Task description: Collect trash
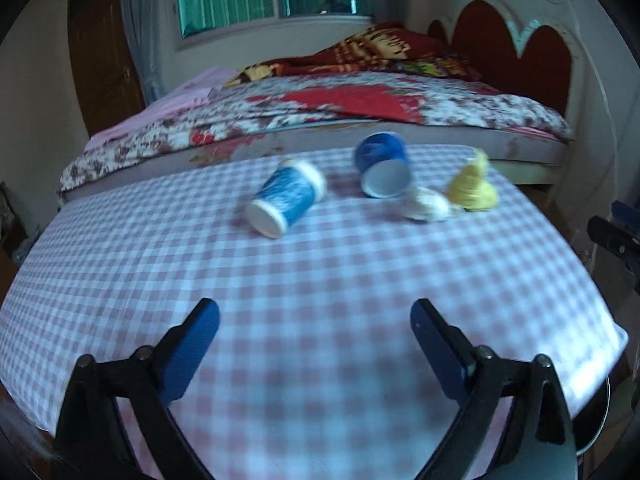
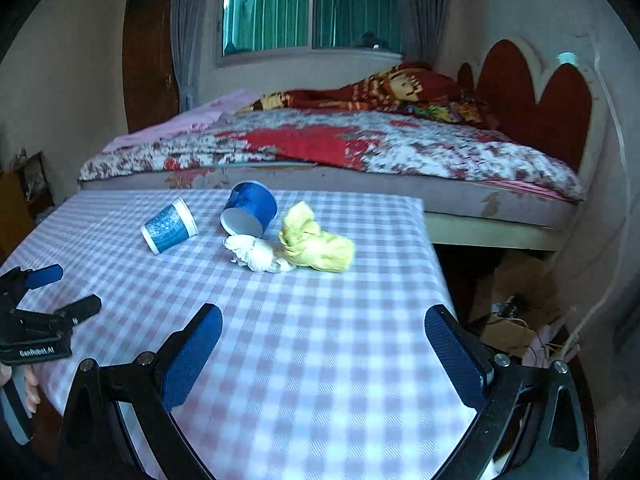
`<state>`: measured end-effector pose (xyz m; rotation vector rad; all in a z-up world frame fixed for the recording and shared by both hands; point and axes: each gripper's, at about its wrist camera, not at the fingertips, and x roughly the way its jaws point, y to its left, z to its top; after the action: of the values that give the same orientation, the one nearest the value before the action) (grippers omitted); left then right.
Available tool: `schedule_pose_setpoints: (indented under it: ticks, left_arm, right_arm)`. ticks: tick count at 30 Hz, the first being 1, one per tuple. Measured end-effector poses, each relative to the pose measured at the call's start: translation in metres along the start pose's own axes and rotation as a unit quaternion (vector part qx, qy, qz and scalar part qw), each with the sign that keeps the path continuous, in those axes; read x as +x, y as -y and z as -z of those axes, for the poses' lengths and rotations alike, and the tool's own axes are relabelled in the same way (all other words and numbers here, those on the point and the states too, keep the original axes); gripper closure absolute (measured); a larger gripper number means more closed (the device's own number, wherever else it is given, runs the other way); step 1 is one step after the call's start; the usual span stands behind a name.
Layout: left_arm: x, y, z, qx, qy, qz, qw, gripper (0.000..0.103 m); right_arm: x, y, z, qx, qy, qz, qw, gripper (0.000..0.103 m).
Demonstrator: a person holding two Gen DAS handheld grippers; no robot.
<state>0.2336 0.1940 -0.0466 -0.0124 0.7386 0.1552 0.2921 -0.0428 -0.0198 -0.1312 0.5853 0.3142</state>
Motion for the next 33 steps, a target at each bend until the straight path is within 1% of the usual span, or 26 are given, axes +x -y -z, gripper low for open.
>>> schedule_pose_setpoints:
  ticks: [2, 3, 4, 6, 8, 12, 14, 16, 17, 18, 19, 20, 22, 24, 25, 27, 28, 33]
  left_arm:
    - [0.019, -0.013, -0.008, -0.002, -0.003, -0.008, 1.0000, 0.009]
    - [0.028, -0.018, -0.012, -0.003, -0.003, -0.008, 1.0000, 0.009]
    - [0.040, -0.022, -0.018, -0.002, -0.004, -0.008, 1.0000, 0.011]
    - [0.058, -0.026, -0.028, 0.003, -0.006, -0.007, 1.0000, 0.012]
    - [0.072, -0.027, -0.036, 0.014, -0.002, -0.010, 0.9998, 0.012]
    - [0.107, -0.028, -0.050, 0.027, -0.016, -0.004, 0.9995, 0.012]
    - [0.120, -0.028, -0.055, 0.033, -0.021, 0.000, 0.9993, 0.012]
    - [0.133, -0.026, -0.061, 0.041, -0.025, 0.000, 0.9989, 0.013]
    - [0.139, -0.025, -0.063, 0.043, -0.030, 0.000, 0.9986, 0.015]
    - [0.146, -0.024, -0.066, 0.043, -0.039, 0.006, 0.9983, 0.020]
    - [0.151, -0.024, -0.067, 0.041, -0.045, 0.010, 0.9981, 0.027]
    - [0.156, -0.024, -0.068, 0.039, -0.052, 0.015, 0.9978, 0.031]
    - [0.156, -0.021, -0.068, 0.034, -0.052, 0.019, 0.9979, 0.038]
    - [0.151, -0.016, -0.065, 0.035, -0.050, 0.020, 0.9979, 0.041]
    - [0.149, -0.013, -0.063, 0.038, -0.049, 0.023, 0.9978, 0.042]
    - [0.142, -0.006, -0.058, 0.045, -0.046, 0.013, 0.9978, 0.043]
    - [0.137, -0.003, -0.056, 0.045, -0.045, 0.018, 0.9979, 0.044]
    - [0.112, 0.006, -0.044, 0.040, -0.039, 0.016, 0.9983, 0.045]
  right_arm:
    - [0.024, -0.007, -0.006, -0.006, -0.013, -0.007, 1.000, 0.001]
    - [0.038, -0.010, -0.009, -0.009, -0.021, -0.006, 1.000, 0.003]
    - [0.051, -0.011, -0.013, -0.008, -0.027, -0.010, 1.000, 0.009]
    - [0.075, -0.013, -0.020, -0.003, -0.040, -0.016, 0.999, 0.013]
    - [0.093, -0.012, -0.027, 0.004, -0.048, -0.016, 0.999, 0.013]
    - [0.129, -0.010, -0.040, 0.016, -0.064, -0.016, 0.998, 0.016]
    - [0.142, -0.010, -0.043, 0.015, -0.073, -0.015, 0.997, 0.022]
    - [0.154, -0.009, -0.046, 0.013, -0.085, -0.015, 0.996, 0.036]
    - [0.159, -0.008, -0.046, 0.013, -0.090, -0.015, 0.996, 0.039]
    - [0.162, -0.007, -0.046, 0.014, -0.092, -0.015, 0.996, 0.043]
    - [0.165, -0.005, -0.045, 0.016, -0.094, -0.015, 0.995, 0.047]
    - [0.165, -0.003, -0.044, 0.020, -0.095, -0.020, 0.995, 0.049]
    - [0.164, -0.003, -0.044, 0.019, -0.094, -0.024, 0.995, 0.052]
    - [0.162, -0.003, -0.043, 0.013, -0.091, -0.024, 0.995, 0.055]
    - [0.160, -0.002, -0.043, 0.012, -0.090, -0.026, 0.996, 0.056]
    - [0.158, -0.001, -0.042, 0.014, -0.089, -0.027, 0.996, 0.057]
    - [0.156, 0.000, -0.041, 0.015, -0.089, -0.028, 0.996, 0.058]
    - [0.138, -0.001, -0.038, 0.003, -0.074, -0.026, 0.997, 0.058]
